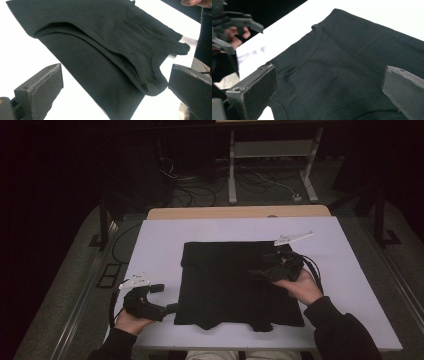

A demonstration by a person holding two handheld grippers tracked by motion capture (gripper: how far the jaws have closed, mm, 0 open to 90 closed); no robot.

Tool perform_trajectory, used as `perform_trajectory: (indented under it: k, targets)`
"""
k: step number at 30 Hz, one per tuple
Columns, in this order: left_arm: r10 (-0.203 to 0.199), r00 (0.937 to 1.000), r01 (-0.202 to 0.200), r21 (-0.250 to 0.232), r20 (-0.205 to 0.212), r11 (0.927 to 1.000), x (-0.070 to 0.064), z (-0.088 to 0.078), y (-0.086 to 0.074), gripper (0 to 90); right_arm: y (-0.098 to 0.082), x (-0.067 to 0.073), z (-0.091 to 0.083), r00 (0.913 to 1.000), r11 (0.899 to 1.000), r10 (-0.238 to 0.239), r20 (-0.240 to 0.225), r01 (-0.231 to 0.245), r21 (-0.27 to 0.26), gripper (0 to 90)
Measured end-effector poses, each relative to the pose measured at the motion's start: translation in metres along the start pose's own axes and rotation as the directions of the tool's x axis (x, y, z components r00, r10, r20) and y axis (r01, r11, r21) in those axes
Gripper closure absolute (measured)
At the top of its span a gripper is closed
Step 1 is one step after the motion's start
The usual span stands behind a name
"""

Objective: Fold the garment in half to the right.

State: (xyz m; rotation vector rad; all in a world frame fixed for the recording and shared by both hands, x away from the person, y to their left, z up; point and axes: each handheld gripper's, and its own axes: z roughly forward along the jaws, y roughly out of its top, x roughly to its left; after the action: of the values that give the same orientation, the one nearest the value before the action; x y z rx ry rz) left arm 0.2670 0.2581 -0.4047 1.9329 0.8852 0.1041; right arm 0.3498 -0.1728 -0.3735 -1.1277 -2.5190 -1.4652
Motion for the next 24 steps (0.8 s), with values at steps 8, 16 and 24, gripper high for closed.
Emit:
perform_trajectory:
  k: [8, 16, 24]
  targets:
    - [-0.008, 0.9995, 0.007, -0.028, -0.031, 0.9996, 0.007, -0.004, -0.006, 0.0, 0.009, -0.011, 0.01, 0.9991, 1.0, -0.011, 0.041, 0.011, 0.01, 0.0]
    - [0.011, 0.9995, -0.012, -0.023, -0.031, 0.9997, 0.009, -0.005, -0.013, 0.0, 0.024, -0.016, 0.026, 0.9982, 0.999, -0.03, 0.052, 0.029, 0.019, 0.0]
    - [0.03, 0.9991, -0.03, -0.001, -0.031, 0.9996, 0.011, -0.006, -0.017, 0.0, 0.041, -0.017, 0.041, 0.9972, 0.998, -0.051, 0.055, 0.05, 0.022, 0.0]
